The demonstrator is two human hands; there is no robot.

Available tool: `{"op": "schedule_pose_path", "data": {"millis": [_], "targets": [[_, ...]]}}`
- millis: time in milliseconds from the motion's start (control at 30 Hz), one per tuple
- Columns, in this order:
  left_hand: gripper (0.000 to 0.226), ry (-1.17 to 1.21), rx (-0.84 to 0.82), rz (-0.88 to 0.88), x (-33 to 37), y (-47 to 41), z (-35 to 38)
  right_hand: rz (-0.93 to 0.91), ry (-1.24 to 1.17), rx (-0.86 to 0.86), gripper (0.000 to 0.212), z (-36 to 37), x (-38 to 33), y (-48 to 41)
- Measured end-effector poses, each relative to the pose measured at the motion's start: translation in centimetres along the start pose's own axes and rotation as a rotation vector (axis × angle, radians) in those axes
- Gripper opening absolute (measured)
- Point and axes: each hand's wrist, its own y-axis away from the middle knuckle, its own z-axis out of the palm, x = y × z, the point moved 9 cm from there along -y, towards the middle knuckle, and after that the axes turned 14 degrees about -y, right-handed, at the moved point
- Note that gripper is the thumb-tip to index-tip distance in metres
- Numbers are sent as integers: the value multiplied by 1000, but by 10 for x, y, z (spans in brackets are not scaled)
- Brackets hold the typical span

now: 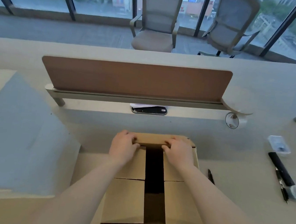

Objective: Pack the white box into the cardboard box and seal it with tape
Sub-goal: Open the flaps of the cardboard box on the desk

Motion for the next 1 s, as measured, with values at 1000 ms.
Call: {"op": "schedule_pose_path", "data": {"millis": [1000], "targets": [[34, -378, -90, 369, 79, 121, 6, -430, 254, -128, 25, 20, -23, 97]]}}
